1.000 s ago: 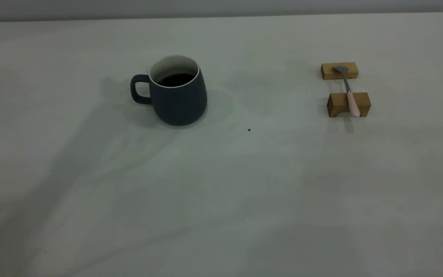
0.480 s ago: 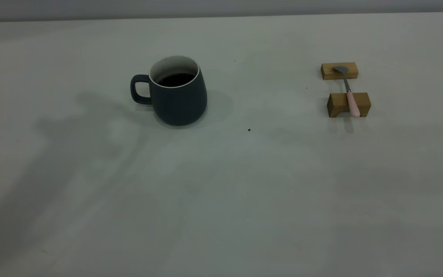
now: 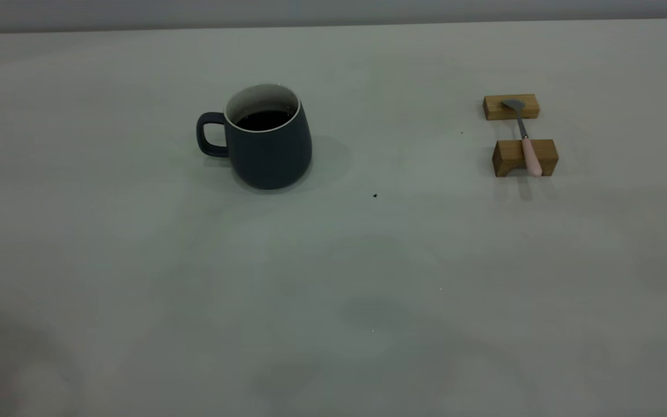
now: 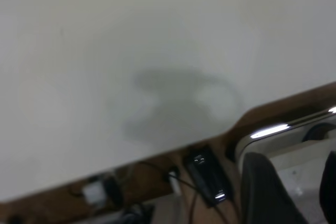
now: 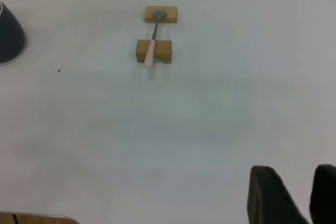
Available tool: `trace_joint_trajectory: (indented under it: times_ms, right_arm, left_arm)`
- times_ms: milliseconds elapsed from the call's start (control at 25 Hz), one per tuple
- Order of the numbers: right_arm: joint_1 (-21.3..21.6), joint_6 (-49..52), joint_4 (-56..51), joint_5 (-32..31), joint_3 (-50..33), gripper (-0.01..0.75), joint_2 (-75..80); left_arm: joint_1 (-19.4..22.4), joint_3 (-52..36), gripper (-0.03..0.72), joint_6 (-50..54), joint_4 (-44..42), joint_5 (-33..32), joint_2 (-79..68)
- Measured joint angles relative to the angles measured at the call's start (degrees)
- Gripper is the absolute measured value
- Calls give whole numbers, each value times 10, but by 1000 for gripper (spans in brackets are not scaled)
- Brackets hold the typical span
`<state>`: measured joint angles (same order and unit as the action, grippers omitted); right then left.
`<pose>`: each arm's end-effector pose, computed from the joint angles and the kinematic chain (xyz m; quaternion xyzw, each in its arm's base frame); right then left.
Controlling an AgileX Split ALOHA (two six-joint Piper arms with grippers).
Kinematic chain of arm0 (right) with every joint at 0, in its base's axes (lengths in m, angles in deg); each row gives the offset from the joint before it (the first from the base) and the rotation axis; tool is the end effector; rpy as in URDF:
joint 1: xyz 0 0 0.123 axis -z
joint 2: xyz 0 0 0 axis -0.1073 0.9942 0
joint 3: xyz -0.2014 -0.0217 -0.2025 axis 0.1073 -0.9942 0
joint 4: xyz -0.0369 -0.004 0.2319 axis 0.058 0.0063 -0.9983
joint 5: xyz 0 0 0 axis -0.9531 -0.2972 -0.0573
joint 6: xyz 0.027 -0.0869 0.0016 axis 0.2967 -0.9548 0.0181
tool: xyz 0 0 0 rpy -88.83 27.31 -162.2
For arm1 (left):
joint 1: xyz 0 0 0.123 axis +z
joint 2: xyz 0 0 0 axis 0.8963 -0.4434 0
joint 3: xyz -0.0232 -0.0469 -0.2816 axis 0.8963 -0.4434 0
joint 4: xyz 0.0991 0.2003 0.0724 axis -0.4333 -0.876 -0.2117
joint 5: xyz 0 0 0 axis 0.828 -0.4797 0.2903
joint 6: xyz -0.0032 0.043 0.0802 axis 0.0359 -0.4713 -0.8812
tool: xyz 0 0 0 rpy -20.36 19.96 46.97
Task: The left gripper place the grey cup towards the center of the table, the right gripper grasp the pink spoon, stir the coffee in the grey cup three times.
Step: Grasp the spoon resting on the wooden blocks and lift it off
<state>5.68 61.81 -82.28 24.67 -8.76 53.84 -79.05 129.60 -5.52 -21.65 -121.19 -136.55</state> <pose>-0.0191 0.0048 0.2557 -0.0372 0.8825 0.0148 0.4685 0.1155 -0.0251 0.3283 0.1324 0.9598 0.0039 0.2476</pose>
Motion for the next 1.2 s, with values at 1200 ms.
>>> trace_joint_trajectory:
  times_ms: [1200]
  right_arm:
    - [0, 0, 0, 0, 0, 238, 0]
  left_arm:
    - [159, -217, 337, 1, 27, 19, 503]
